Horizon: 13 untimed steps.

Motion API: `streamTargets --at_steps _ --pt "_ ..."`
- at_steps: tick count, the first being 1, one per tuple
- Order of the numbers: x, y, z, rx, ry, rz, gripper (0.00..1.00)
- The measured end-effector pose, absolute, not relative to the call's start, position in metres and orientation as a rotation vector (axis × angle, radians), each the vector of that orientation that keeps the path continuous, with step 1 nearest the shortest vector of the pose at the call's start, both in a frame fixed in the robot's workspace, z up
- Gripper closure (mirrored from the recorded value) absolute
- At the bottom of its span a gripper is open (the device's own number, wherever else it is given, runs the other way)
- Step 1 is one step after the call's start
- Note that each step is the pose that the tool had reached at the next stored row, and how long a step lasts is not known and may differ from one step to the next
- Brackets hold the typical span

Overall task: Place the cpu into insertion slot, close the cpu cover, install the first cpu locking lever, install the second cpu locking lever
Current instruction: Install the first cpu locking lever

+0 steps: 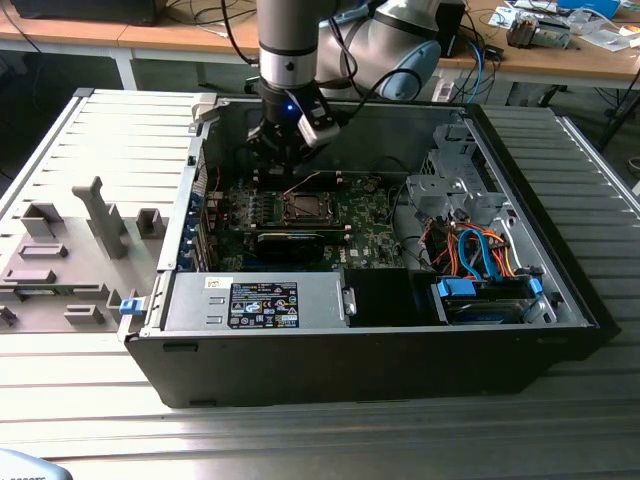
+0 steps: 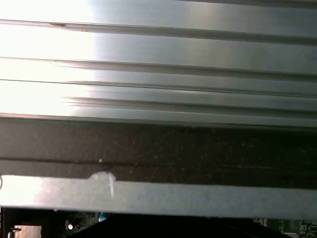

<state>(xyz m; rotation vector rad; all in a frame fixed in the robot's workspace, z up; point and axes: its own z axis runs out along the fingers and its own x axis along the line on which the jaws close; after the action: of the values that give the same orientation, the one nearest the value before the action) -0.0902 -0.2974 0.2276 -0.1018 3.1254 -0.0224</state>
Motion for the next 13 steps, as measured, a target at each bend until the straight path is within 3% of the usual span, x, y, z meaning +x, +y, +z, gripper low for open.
streamTargets --at_steps 13 --pt "-0.074 -0.294 0.218 -0.130 3.124 -0.022 0.89"
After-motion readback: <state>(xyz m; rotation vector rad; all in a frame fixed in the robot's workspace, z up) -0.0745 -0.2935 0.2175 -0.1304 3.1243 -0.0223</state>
